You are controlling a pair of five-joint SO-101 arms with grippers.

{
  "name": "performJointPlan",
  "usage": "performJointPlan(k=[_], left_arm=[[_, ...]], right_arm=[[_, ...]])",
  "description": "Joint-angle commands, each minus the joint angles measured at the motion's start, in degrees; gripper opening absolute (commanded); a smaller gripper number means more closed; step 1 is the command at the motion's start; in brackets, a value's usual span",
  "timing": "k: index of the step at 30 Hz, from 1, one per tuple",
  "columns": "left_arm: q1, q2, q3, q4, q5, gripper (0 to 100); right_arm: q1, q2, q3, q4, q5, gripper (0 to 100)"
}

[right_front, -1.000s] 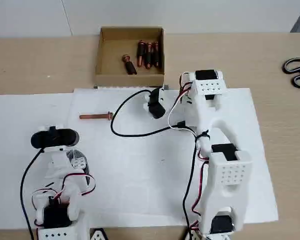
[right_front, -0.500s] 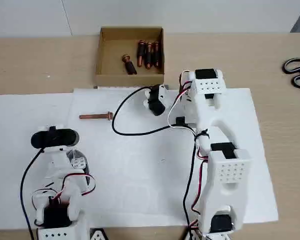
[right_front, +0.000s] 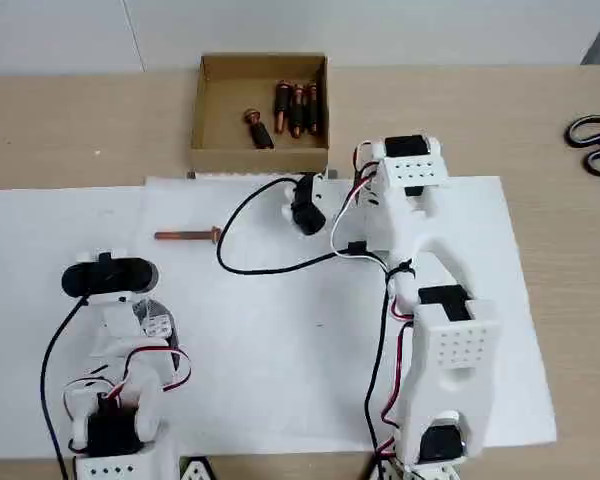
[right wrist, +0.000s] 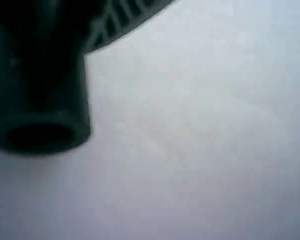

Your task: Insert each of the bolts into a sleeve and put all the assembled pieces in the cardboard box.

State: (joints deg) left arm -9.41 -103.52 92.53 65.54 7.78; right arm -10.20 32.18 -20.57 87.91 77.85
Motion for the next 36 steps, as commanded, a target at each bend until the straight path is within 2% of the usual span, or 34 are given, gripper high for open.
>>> performJointPlan(k=[1, 9, 17, 27, 36], left_arm=[[0.0, -0.53, -0.31, -1.14, 0.0, 1], [0.0, -0.53, -0.31, -1.14, 0.0, 1], [0.0, -0.53, -0.31, -1.14, 0.0, 1], [0.0, -0.53, -0.31, -1.14, 0.0, 1], [0.0, -0.53, -0.31, -1.14, -0.09, 1]], right_arm=[[-1.27, -4.0, -0.18, 2.59, -4.66, 1.7], [-1.63, -5.93, -0.53, 6.64, -17.05, 1.7], [-2.59, -11.21, -0.44, 8.75, -35.52, 1.7], [-5.23, -10.59, -0.35, 9.54, -59.96, 1.3], [-9.63, -14.11, -0.26, 10.59, -76.22, 0.2]])
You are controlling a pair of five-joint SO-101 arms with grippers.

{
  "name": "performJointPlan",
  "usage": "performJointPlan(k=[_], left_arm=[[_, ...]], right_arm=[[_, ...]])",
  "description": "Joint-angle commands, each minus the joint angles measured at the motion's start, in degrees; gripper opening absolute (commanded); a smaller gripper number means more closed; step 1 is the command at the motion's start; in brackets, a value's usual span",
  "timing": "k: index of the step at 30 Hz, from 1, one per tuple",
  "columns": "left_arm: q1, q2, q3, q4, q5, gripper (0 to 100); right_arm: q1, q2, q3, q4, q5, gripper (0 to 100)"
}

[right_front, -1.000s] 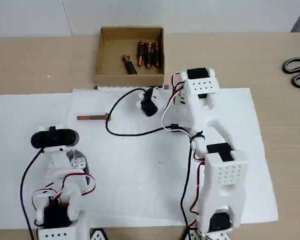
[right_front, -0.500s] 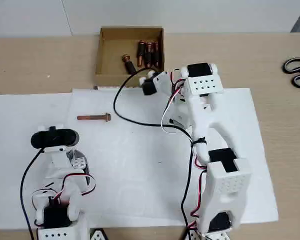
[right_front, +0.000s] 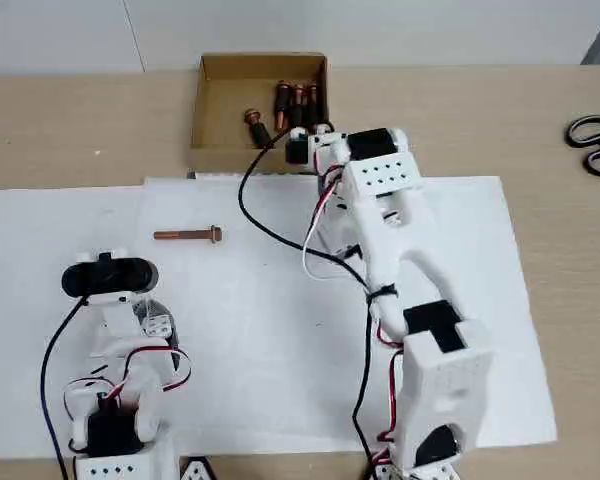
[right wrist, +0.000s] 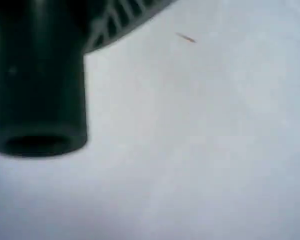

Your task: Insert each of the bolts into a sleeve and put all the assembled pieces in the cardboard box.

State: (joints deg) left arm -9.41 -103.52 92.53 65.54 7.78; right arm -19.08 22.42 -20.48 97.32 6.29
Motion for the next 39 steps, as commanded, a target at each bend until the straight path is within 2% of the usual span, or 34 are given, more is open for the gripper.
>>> performJointPlan(k=[1, 6, 17, 22, 28, 30, 35, 39], left_arm=[[0.0, -0.53, -0.31, -1.14, -0.09, 1], [0.0, -0.53, -0.31, -1.14, -0.09, 1], [0.0, -0.53, -0.31, -1.23, -0.09, 1], [0.0, -0.53, -0.31, -1.23, -0.09, 1], [0.09, -0.53, -0.31, -1.23, -0.09, 1], [0.09, -0.53, -0.31, -1.23, -0.09, 1], [0.09, -0.53, -0.31, -1.23, -0.09, 1], [0.09, -0.53, -0.31, -1.23, -0.09, 1]], right_arm=[[-0.75, -4.44, -0.35, 1.19, -6.07, 0.2], [-0.75, -4.09, -0.18, 1.71, -10.46, 0.3], [-0.92, 6.55, -0.26, 1.36, -10.11, 0.2], [-3.12, 10.59, -0.35, 0.84, -9.93, 0.3], [-4.09, 13.85, -0.44, 1.19, -2.46, 0.7], [-4.18, 13.93, -0.53, 1.36, -0.53, 5.0], [-3.91, 13.93, -0.53, 1.54, 0.26, 23.6], [-5.14, 12.09, -0.53, 1.1, 2.37, 19.5]])
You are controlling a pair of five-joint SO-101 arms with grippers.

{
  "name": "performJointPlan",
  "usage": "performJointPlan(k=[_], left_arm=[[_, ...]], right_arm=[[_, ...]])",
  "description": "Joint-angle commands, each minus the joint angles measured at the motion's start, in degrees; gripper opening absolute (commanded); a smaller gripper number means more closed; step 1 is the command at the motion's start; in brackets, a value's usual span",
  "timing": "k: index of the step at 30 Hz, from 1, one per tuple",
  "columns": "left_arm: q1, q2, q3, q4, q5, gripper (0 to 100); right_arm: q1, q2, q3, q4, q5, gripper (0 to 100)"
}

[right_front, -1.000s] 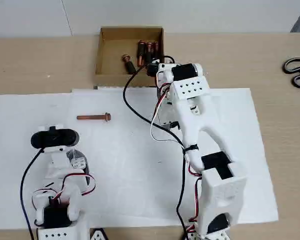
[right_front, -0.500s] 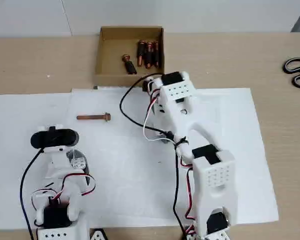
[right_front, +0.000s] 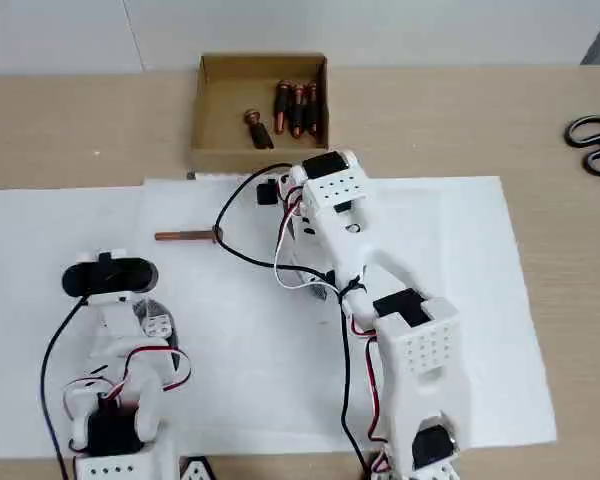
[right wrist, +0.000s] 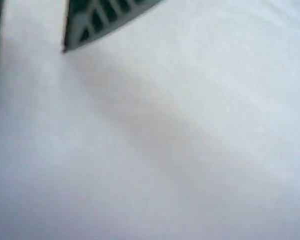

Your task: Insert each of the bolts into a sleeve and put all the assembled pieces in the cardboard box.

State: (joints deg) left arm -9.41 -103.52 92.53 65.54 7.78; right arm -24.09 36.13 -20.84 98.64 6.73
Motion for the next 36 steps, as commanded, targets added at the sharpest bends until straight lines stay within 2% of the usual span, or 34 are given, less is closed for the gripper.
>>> performJointPlan(k=[1, 4, 15, 23, 28, 36], left_arm=[[0.09, -0.53, -0.31, -1.23, -0.09, 1], [0.09, -0.53, -0.31, -1.23, -0.09, 1], [0.09, -0.53, -0.31, -1.23, -0.09, 1], [0.09, -0.53, -0.31, -1.23, -0.09, 1], [0.09, -0.53, -0.31, -1.23, -0.09, 1], [0.09, -0.53, -0.31, -1.23, -0.09, 1]], right_arm=[[-0.75, -2.42, -0.18, -0.31, 2.73, 17.9], [-1.89, -4.53, -0.18, -0.48, 3.52, 16.2], [-1.19, -6.29, -0.26, -4.0, 7.47, 21.4], [-1.19, -16.04, 0.09, -3.47, 7.47, 21.3], [-0.92, -15.6, 0.62, -3.3, 8.7, 21.3], [0.75, -9.19, 1.32, -9.19, 11.87, 21.2]])
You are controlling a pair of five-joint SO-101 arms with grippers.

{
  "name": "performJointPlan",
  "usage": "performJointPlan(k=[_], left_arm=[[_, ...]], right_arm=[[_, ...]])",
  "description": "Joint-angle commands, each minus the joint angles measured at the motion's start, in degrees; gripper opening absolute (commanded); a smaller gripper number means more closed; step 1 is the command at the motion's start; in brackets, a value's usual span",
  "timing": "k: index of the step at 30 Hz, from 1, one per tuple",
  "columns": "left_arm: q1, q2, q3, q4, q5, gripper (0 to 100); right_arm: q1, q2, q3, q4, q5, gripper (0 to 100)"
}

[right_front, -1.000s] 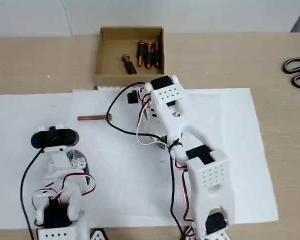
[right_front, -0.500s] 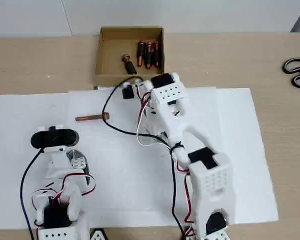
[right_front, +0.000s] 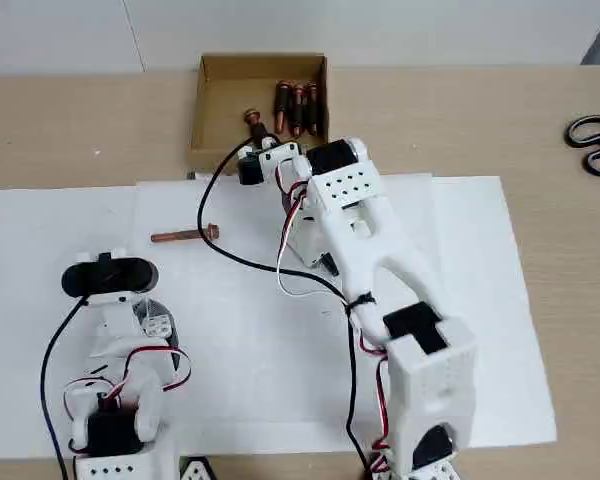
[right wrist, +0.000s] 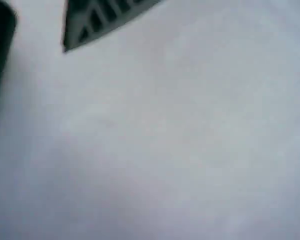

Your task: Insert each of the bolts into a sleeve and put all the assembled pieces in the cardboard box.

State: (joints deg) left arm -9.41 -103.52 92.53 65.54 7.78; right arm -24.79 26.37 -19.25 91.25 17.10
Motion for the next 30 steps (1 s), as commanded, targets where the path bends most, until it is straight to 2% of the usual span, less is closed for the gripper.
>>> performJointPlan(k=[1, 16, 18, 23, 30], left_arm=[[0.09, -0.53, -0.31, -1.23, -0.09, 1], [0.09, -0.53, -0.31, -1.23, 0.09, 1], [0.09, -0.53, -0.31, -1.23, 0.09, 1], [0.09, -0.53, -0.31, -1.23, 0.09, 1], [0.09, -0.53, -0.31, -1.23, 0.09, 1]], right_arm=[[1.63, 1.27, -0.26, -2.33, 1.85, 21.2], [2.15, 8.13, -0.26, -3.65, 1.49, 20.7], [2.15, 8.66, -0.26, -3.65, 1.41, 17.2], [2.15, 9.36, -0.26, -4.44, 1.41, 1.3], [2.15, 8.92, -0.62, -3.91, 1.85, 1.4]])
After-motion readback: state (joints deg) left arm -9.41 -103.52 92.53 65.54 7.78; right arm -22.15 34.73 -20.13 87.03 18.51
